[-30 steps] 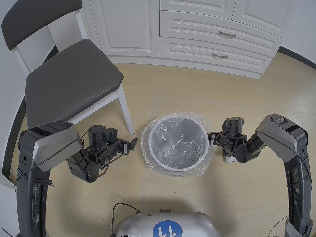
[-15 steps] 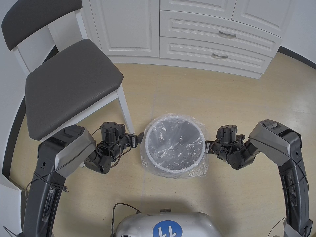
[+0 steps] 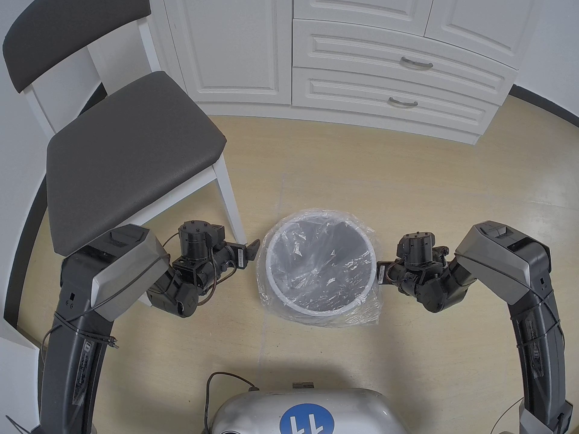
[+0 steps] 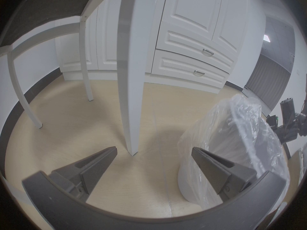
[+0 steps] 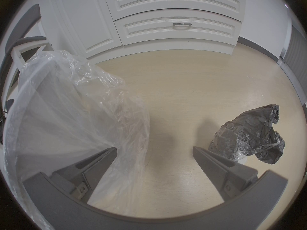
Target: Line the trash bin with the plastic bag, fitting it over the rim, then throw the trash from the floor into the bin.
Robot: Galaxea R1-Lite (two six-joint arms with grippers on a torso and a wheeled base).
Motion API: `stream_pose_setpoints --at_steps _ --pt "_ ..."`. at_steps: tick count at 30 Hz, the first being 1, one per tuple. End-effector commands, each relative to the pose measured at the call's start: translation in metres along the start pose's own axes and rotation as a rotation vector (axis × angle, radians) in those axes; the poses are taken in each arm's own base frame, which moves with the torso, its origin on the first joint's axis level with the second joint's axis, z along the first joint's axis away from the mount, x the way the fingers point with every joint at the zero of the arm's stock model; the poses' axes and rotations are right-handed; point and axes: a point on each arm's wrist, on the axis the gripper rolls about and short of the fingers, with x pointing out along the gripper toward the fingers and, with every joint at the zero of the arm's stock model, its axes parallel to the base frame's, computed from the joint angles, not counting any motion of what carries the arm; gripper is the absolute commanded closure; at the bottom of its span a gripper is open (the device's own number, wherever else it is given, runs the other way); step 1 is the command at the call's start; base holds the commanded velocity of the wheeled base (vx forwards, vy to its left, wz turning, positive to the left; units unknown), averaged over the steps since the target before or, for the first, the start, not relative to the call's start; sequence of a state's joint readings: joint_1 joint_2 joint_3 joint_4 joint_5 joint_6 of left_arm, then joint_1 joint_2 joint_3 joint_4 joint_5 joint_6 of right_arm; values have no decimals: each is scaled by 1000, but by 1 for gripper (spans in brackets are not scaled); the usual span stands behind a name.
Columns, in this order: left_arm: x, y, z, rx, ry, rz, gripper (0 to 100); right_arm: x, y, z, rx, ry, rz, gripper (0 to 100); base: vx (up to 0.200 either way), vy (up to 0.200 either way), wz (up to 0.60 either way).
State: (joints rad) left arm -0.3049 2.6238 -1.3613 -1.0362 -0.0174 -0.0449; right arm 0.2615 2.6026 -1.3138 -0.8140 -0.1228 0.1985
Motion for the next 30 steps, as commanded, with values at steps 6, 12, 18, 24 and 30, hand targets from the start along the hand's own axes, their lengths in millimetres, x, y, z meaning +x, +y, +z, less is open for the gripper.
stream_pose_setpoints --at_steps 6,12,18,24,30 --pt "-8 -7 17 4 -23 -22 0 0 -1 0 -1 2 -2 0 0 0 0" --pt "8 -23 -14 6 49 -76 0 0 -3 0 0 2 -5 0 0 0 0" --pt "33 -21 -25 5 141 -67 0 1 -6 0 2 2 -12 0 0 0 0" --pt "51 -13 -25 4 215 -46 0 1 -11 0 3 3 -21 0 0 0 0" --pt "49 -7 -31 3 254 -26 0 1 -13 -2 -21 11 -26 0 0 0 0"
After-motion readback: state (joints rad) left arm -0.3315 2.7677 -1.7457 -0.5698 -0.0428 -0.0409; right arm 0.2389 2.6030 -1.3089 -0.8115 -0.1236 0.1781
